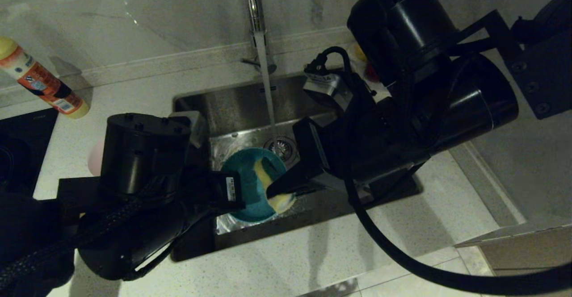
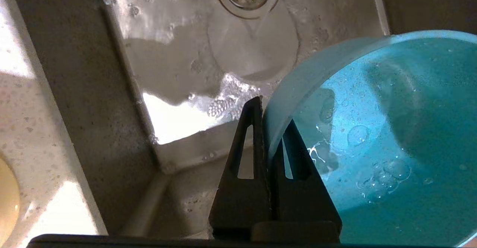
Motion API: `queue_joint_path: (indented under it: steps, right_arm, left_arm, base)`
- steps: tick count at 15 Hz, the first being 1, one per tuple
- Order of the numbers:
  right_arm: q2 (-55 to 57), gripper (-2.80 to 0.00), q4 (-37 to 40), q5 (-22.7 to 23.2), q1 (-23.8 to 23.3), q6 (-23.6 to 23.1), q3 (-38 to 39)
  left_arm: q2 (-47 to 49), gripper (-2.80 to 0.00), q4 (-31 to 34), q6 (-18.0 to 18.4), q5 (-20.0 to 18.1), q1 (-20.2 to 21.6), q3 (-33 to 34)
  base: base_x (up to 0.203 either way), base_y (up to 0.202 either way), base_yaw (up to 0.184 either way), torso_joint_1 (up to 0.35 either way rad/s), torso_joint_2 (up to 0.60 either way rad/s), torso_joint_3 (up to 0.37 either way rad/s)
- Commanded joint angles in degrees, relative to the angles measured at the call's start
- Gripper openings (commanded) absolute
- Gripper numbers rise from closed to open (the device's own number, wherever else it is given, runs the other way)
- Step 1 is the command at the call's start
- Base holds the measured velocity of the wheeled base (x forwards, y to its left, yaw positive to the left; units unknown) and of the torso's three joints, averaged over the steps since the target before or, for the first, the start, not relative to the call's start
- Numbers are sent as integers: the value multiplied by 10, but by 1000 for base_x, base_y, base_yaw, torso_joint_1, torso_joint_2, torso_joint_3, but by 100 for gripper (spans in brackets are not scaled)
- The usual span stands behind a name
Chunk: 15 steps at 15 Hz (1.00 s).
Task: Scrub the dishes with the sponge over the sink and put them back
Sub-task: Wipe the bowl
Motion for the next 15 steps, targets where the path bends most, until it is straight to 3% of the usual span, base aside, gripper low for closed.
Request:
queue_joint_path:
  steps: [1,15]
  right_arm:
    - [10,-280,5,2,0,2,1]
    - [5,-280,-19,-1,-2,1,0]
  left_arm:
    - [2,-280,-4,-1,5,0,1]
    - [-15,-280,-46,15,5,-25,32]
  base:
    - [0,0,0,0,0,0]
    - [0,0,0,0,0,0]
